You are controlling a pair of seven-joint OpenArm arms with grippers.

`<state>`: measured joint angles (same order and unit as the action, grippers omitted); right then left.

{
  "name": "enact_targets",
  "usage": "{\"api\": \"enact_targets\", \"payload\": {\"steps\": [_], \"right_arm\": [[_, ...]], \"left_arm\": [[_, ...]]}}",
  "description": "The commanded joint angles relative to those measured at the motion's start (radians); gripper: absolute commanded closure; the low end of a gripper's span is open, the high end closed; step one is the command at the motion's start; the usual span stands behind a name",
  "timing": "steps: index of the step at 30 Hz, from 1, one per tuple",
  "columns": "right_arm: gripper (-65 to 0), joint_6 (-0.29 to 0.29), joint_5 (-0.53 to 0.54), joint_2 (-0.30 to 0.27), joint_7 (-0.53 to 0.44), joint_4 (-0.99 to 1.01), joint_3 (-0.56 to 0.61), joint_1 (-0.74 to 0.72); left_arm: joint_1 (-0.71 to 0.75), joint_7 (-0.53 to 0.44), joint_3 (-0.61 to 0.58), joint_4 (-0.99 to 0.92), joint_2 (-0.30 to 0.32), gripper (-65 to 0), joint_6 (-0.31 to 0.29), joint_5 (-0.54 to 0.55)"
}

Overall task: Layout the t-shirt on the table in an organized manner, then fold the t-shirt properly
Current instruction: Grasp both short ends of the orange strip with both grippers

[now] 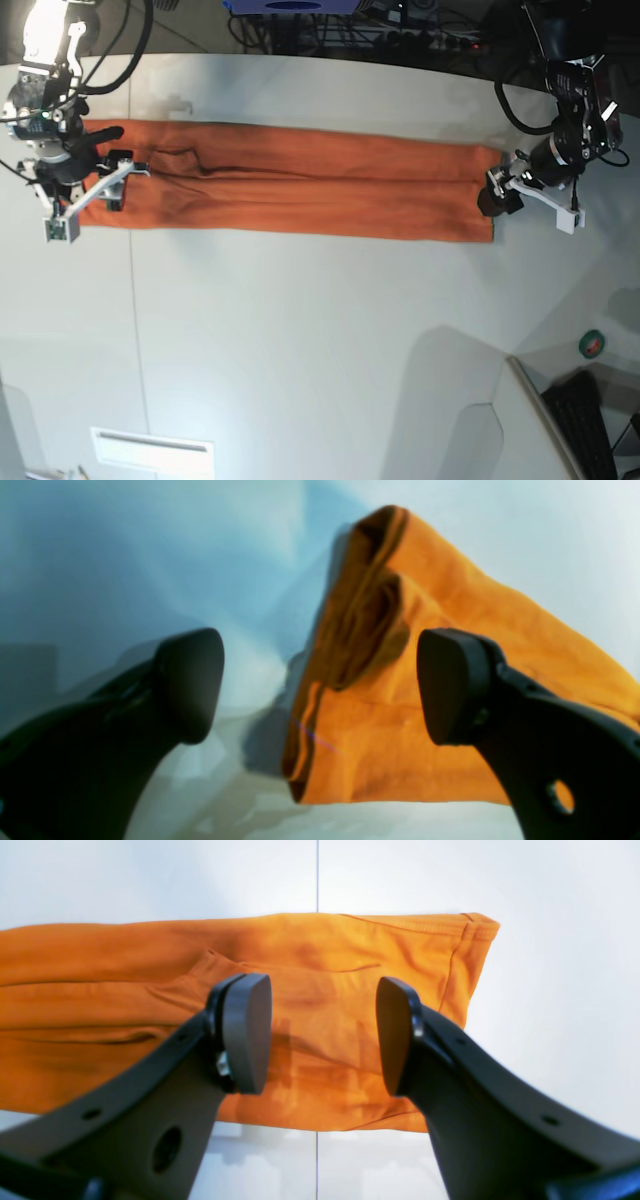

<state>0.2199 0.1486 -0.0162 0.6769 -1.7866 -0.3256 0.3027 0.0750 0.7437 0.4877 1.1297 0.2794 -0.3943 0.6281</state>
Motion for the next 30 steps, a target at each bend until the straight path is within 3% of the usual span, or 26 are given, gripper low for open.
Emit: {"api": "enact_targets", "payload": {"steps": [1,5,11,15,20,25,30], "right_arm": [[-32.0,0.003,0.003,-0.006,-0.019,-0.022,0.0,-0.006],[-32.0,0.003,0.003,-0.006,-0.019,-0.022,0.001,-0.006],[-32.0,0.003,0.003,-0.006,-0.019,-0.023,-0.004,-0.004],[-32.0,0.003,0.003,-0.006,-0.018,-0.023,-0.004,-0.004],[-32.0,0.003,0.003,-0.006,-0.018,-0.023,-0.004,-0.004],[-32.0,0.003,0.003,-0.006,-0.018,-0.022,-0.004,-0.004],[-32.0,0.003,0.003,-0.006,-0.018,-0.02,-0.004,-0.004]], "left_arm": [[-0.004,0.009,-0.011,-0.003,0.013,-56.9,-0.004,-0.001],[-0.022,0.009,-0.085,-0.024,0.017,-56.9,-0.004,0.0],[-0.044,0.009,-0.1,-0.063,0.016,-54.3,-0.004,0.002],[-0.053,0.009,-0.1,-0.099,0.016,-33.2,-0.005,0.0],[-0.077,0.004,-0.09,-0.164,0.021,0.0,-0.005,-0.001],[-0.088,-0.134,-0.106,-0.204,0.045,0.0,-0.005,-0.014],[-0.071,-0.171,-0.149,-0.142,0.093,0.0,-0.004,-0.035]]}}
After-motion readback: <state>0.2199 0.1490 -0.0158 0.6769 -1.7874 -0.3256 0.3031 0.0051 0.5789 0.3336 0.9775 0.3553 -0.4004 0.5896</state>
